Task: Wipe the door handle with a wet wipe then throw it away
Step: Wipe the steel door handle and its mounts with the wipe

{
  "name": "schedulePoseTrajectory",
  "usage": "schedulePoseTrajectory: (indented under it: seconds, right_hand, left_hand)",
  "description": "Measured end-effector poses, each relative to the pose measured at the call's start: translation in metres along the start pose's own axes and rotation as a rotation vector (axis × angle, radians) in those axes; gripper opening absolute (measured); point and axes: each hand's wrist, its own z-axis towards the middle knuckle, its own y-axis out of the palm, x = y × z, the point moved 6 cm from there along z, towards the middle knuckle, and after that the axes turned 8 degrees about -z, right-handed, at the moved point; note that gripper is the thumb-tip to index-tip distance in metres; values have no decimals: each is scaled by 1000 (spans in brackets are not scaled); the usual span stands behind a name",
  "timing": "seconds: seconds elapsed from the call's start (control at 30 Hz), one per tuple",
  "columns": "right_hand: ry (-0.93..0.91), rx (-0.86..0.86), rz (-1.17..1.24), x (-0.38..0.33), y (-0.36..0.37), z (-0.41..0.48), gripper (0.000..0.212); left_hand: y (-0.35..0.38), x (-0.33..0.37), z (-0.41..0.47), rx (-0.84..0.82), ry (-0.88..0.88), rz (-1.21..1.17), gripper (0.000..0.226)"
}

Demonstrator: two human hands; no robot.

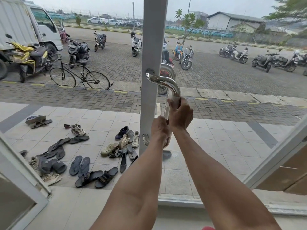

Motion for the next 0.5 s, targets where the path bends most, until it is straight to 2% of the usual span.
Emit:
schedulePoseTrajectory:
  seconds: [0.07,0.17,0.23,0.33,0.5]
  right_hand:
    - [-10,4,2,1,1,0,46]
    - [-16,0,13,0,0,2,46]
    - [-17,-7,13,-3,-2,4,47]
    - [-12,0,33,-11,-8,11,44]
    - [-35,-64,-7,-27,-13,27,30]
  left_hand:
    - [0,-3,1,9,-40,-73,16]
    - [-2,-4,6,10,-63,-151,39]
    - [-6,2,6,9,-49,-194,42]
    - [-9,10,9,-9,7,-241,36]
    - [-16,20,12,-16,38,-285,13]
